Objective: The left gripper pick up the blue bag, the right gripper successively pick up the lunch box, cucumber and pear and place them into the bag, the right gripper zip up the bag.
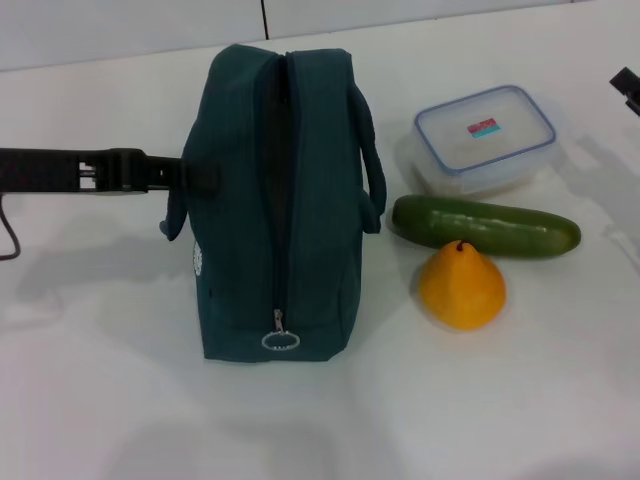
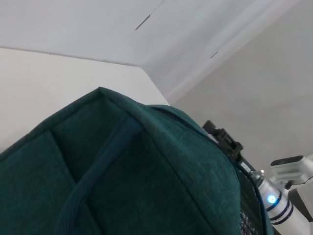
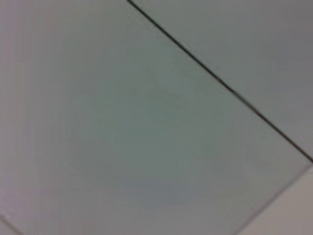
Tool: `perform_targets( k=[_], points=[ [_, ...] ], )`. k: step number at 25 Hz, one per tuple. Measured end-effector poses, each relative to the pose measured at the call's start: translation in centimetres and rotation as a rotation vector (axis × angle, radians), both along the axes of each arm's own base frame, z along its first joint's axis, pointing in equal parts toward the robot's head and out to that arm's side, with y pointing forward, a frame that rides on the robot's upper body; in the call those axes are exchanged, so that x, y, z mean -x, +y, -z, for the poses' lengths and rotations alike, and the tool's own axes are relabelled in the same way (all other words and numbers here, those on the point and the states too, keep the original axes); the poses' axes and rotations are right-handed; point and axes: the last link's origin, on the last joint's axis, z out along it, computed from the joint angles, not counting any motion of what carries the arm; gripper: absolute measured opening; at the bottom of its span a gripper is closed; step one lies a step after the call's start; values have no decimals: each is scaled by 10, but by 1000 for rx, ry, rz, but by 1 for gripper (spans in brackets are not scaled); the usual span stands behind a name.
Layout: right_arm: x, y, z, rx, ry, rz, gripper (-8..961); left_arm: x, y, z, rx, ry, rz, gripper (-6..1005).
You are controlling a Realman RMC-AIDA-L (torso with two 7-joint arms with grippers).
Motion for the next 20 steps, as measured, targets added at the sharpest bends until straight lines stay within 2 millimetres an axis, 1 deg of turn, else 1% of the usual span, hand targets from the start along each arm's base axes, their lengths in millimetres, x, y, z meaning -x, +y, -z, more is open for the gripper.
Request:
perform_targets(
  k=[6, 9, 15, 20],
  points=[
    [-8, 13, 2, 1, -40, 88, 624, 4, -2, 0, -2, 0, -6, 102],
    [-8, 16, 5, 4, -63, 101, 622, 7, -4, 0, -6, 1, -2, 102],
    [1, 25, 15, 12, -86, 91, 618, 8, -5, 0, -8, 1, 9, 102],
    [6, 29, 22, 22, -71, 90, 615, 7, -5, 0, -6, 0, 11, 101]
  ],
)
